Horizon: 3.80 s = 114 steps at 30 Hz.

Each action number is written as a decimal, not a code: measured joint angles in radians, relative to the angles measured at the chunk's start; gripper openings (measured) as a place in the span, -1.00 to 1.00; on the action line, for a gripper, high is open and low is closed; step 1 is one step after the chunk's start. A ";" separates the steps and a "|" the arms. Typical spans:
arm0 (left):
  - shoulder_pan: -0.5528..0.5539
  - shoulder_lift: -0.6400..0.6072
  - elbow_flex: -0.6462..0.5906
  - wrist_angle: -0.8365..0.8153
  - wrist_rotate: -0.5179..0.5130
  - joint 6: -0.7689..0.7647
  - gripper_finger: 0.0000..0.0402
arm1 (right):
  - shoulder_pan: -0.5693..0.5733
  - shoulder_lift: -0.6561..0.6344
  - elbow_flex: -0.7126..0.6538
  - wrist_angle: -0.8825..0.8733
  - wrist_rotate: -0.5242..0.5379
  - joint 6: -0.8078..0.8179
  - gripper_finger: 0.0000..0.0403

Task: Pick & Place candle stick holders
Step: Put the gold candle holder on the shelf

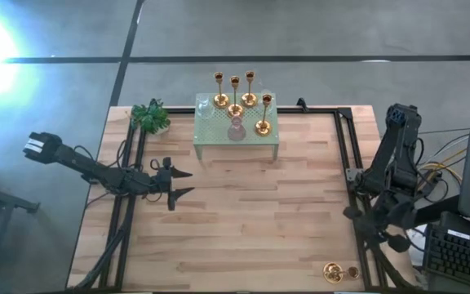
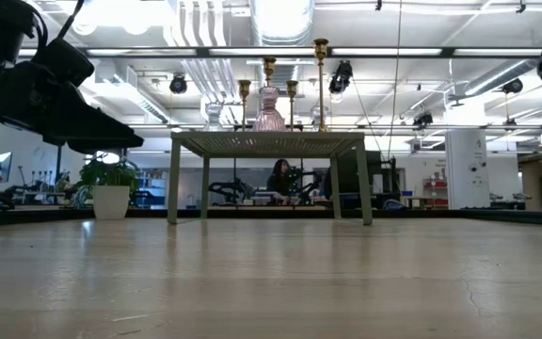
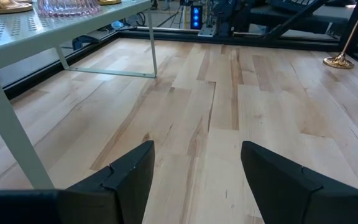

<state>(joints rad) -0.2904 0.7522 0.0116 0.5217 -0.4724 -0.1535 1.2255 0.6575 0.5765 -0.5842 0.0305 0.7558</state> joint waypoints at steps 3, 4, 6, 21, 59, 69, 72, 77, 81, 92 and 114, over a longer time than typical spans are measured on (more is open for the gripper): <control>0.000 0.000 0.000 0.000 0.000 0.000 0.22 | -0.001 0.008 -0.005 -0.001 0.000 -0.092 -0.59; 0.000 0.000 0.000 0.000 0.000 0.000 0.22 | -0.001 0.012 -0.006 0.002 0.000 -0.129 -0.55; 0.000 0.000 0.000 0.000 0.000 0.000 0.22 | -0.001 0.023 -0.009 0.028 0.000 -0.213 -0.47; 0.000 0.000 0.000 0.000 0.000 0.000 0.22 | -0.002 0.159 -0.039 0.152 0.095 -0.421 0.17; 0.000 0.000 0.000 0.000 0.000 0.000 0.22 | -0.345 0.236 -0.114 0.469 -0.483 -0.918 -0.10; 0.000 0.000 0.000 0.000 0.000 0.000 0.22 | -0.357 0.235 -0.205 0.658 -0.484 -0.899 -0.10; 0.000 0.000 0.000 0.000 0.000 0.000 0.22 | -0.357 0.235 -0.241 0.739 -0.484 -0.871 -0.08; 0.000 0.000 0.000 0.000 0.000 0.000 0.22 | -0.357 0.235 -0.274 0.807 -0.488 -0.859 -0.09; 0.000 0.000 0.000 0.000 0.000 0.000 0.22 | -0.358 0.235 -0.292 0.859 -0.488 -0.860 -0.09; 0.000 0.000 0.000 0.000 0.000 0.000 0.22 | -0.376 0.304 -0.302 0.939 -0.493 -0.869 -0.10; 0.000 0.000 0.000 0.000 0.000 0.000 0.22 | -0.397 0.553 -0.298 1.202 -0.652 -0.811 -0.30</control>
<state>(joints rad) -0.2901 0.7525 0.0116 0.5216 -0.4721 -0.1535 0.8284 1.2103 0.2783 0.6176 -0.6216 -0.0551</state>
